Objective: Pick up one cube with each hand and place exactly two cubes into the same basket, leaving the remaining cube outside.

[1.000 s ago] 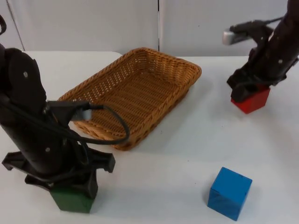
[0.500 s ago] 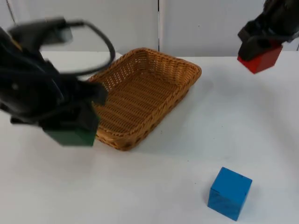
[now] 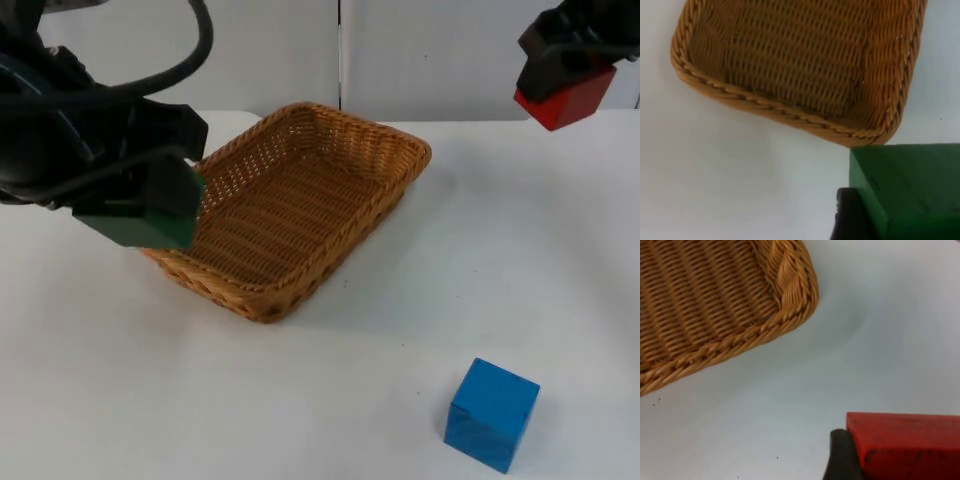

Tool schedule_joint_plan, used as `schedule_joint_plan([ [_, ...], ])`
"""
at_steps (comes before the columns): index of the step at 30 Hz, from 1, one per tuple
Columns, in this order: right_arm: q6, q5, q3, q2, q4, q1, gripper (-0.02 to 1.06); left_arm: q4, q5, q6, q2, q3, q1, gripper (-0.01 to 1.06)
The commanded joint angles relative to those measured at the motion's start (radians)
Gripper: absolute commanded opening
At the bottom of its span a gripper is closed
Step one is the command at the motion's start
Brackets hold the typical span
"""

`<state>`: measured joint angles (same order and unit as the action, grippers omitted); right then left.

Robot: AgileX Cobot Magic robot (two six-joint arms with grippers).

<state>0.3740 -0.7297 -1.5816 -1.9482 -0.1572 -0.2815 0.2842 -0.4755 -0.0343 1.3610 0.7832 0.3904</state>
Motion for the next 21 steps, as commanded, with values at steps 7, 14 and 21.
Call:
schedule_joint_plan([
  [7, 0.011, 0.022, -0.004, 0.019, -0.005, -0.008, 0.00, -0.011, 0.043, -0.006, -0.005, 0.000, 0.005, 0.00],
  [14, 0.011, 0.024, -0.004, 0.019, -0.011, -0.010, 0.00, -0.011, 0.097, -0.017, -0.005, 0.002, 0.005, 0.00],
  [21, 0.011, 0.042, -0.004, 0.019, -0.030, -0.010, 0.00, -0.013, 0.120, -0.021, -0.003, 0.002, 0.005, 0.00],
])
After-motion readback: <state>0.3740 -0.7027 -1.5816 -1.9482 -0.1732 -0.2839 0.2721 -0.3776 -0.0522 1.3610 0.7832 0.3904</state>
